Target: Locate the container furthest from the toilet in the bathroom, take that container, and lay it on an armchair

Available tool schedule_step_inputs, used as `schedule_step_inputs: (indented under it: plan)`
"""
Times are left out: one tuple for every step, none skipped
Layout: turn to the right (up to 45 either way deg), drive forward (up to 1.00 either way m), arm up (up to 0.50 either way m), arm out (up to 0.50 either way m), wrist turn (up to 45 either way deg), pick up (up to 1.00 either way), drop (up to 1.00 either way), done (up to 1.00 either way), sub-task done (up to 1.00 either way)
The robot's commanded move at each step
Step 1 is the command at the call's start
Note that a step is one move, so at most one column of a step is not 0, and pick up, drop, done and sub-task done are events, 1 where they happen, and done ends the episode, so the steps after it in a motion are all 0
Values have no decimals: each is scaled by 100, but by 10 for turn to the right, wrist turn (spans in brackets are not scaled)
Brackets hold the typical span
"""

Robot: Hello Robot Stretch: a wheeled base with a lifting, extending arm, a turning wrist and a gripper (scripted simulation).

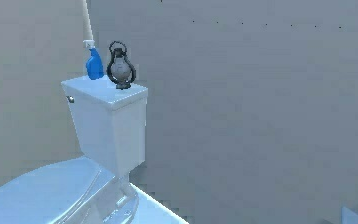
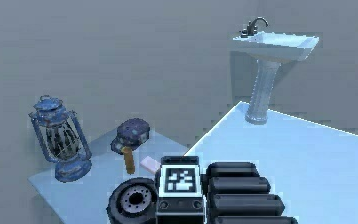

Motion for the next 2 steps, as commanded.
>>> schedule_step_inputs:
  plan:
    - [-450,0,0,0,0,0,0,0,0]
    - [-450,0,0,0,0,0,0,0,0]
